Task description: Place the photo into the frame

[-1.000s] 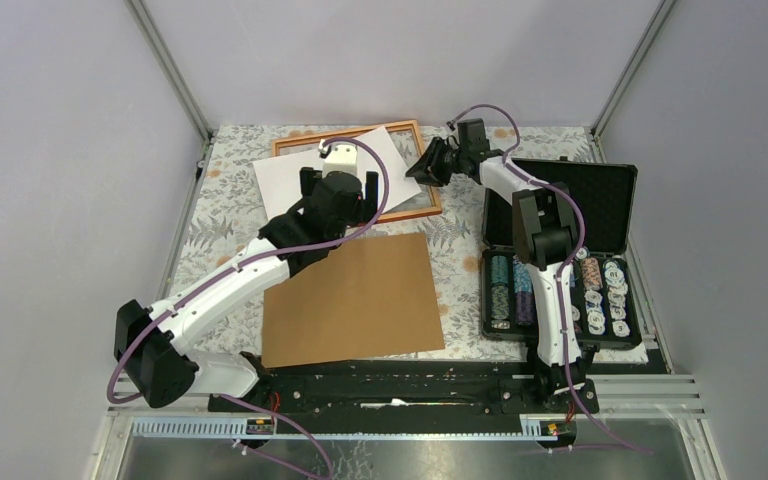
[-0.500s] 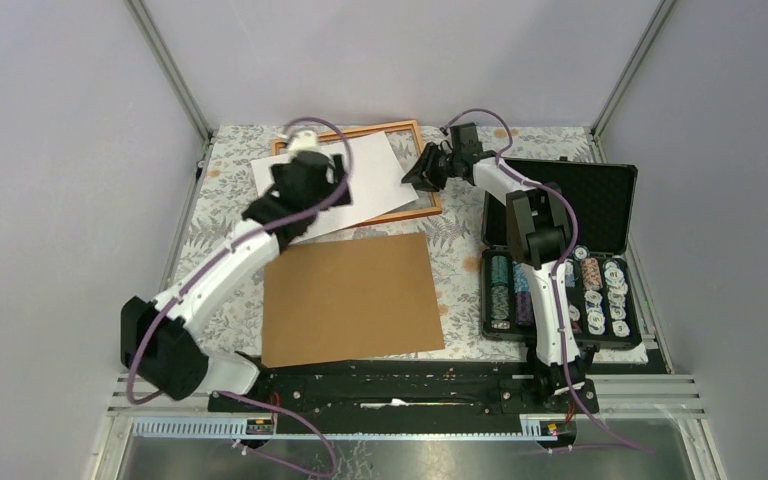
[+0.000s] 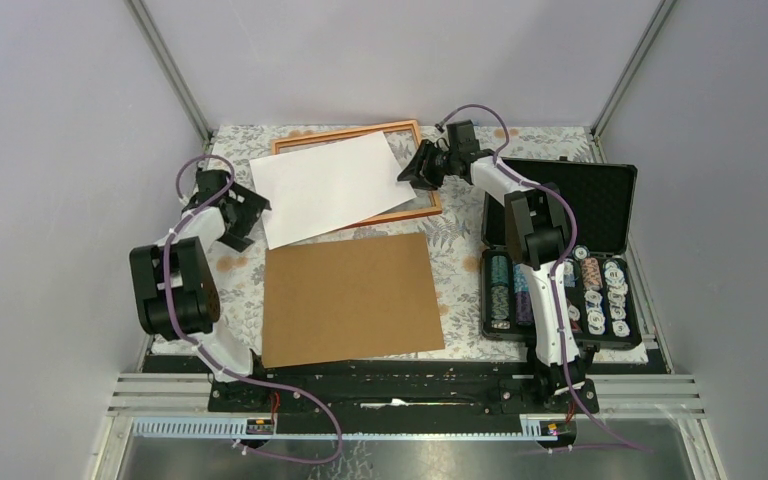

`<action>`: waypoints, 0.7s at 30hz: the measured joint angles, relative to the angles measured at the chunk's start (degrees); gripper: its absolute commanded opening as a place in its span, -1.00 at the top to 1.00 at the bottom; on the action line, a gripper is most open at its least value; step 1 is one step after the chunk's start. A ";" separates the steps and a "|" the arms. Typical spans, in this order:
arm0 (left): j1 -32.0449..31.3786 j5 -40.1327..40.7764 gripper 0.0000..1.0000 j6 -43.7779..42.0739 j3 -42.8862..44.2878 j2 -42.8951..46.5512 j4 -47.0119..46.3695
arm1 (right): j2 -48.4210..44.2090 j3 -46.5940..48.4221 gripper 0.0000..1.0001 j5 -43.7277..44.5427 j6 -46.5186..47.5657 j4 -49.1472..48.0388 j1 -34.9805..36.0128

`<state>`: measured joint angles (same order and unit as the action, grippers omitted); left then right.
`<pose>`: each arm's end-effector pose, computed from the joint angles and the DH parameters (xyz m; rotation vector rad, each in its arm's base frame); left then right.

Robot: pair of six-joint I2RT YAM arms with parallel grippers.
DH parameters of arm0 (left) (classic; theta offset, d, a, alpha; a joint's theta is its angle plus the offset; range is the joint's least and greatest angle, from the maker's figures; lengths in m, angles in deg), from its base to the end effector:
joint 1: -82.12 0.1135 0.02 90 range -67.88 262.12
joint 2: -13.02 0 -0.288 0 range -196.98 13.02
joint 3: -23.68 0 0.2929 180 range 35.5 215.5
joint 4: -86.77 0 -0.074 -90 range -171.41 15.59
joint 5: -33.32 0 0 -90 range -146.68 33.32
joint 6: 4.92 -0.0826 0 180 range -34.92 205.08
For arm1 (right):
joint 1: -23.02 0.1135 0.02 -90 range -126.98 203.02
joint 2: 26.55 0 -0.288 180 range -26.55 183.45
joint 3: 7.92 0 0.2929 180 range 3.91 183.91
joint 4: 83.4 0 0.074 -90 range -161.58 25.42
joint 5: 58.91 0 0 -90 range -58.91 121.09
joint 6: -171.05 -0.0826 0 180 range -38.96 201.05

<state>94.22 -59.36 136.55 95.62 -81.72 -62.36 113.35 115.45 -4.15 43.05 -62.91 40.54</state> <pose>0.3983 0.0814 0.1609 -1.3210 2.1687 -0.3366 0.5903 0.2363 0.1305 0.0511 2.3509 1.1918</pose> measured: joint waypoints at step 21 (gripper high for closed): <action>0.76 -16.50 -0.91 2.49 0.17 -9.70 -11.15 | -0.22 -7.56 0.04 -1.81 -4.13 -7.50 2.38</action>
<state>94.98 -75.86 139.04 95.80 -91.42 -73.51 113.13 107.89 -5.97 38.92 -70.41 42.92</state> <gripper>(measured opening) 0.954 0.499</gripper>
